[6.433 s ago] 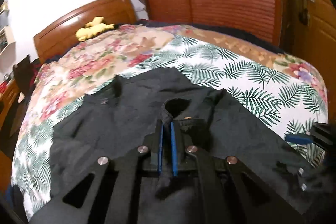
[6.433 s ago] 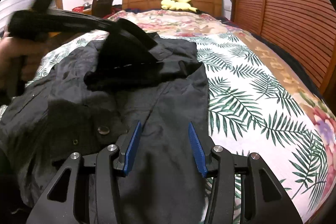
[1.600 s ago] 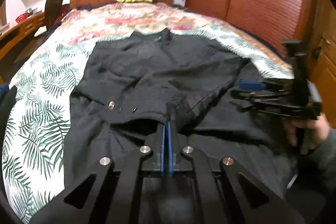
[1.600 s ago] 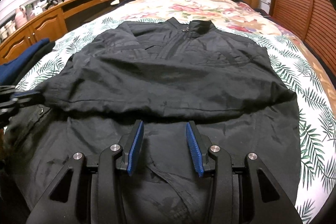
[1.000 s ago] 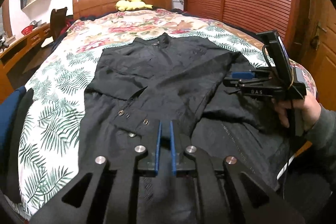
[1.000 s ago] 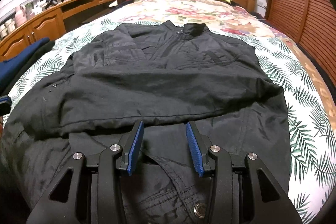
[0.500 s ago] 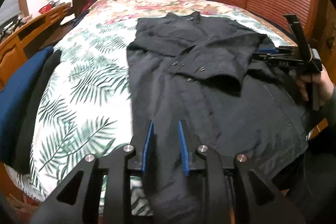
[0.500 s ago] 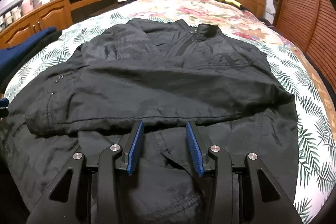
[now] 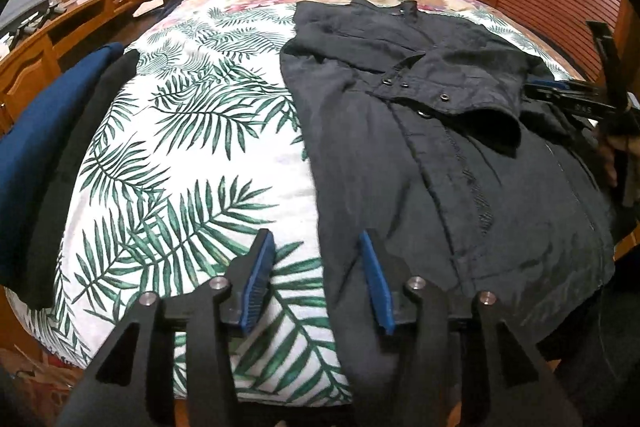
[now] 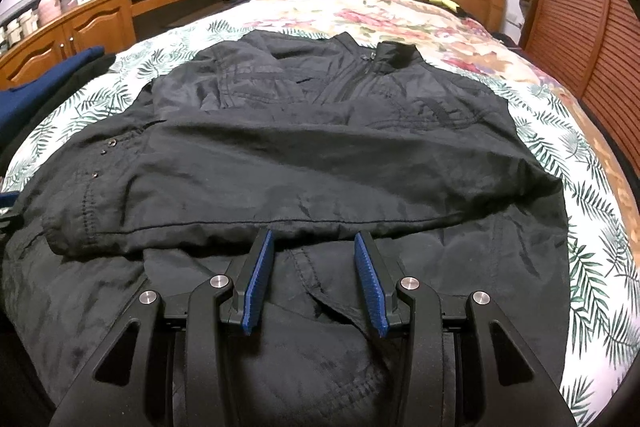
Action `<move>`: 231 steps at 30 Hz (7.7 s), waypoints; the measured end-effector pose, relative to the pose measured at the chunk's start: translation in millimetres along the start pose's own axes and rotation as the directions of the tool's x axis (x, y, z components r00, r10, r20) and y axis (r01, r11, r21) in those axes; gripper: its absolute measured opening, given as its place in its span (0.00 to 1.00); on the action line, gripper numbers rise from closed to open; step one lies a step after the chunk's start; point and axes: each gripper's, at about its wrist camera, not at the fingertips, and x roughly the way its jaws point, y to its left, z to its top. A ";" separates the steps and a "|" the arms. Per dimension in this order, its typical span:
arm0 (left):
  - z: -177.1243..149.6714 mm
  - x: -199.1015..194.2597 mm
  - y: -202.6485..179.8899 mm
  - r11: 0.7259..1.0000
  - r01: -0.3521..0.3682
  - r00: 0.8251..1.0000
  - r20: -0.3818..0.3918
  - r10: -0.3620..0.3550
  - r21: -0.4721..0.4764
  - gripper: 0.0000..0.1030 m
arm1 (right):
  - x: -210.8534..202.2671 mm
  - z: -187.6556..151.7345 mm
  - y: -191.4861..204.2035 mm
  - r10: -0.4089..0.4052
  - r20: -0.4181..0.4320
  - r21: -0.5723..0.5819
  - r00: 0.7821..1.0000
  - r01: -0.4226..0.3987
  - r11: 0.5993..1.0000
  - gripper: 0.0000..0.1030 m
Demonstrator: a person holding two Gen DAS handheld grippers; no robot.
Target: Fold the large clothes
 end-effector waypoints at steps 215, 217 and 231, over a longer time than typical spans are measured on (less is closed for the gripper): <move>86.4 -44.5 -65.2 0.982 0.144 0.951 0.259 -0.172 0.123 0.33 | 30.3 61.5 -25.1 -0.031 -0.112 0.085 0.993 0.041 0.996 0.09; 86.0 -43.8 -67.6 0.981 0.145 0.951 0.257 -0.173 0.126 0.33 | 27.7 71.1 -28.1 -0.050 -0.081 0.094 0.995 0.057 0.994 0.05; 88.9 -38.9 -75.2 0.979 0.154 0.950 0.252 -0.183 0.131 0.34 | 18.1 110.7 -50.7 -0.116 -0.011 0.080 0.993 0.116 0.990 0.32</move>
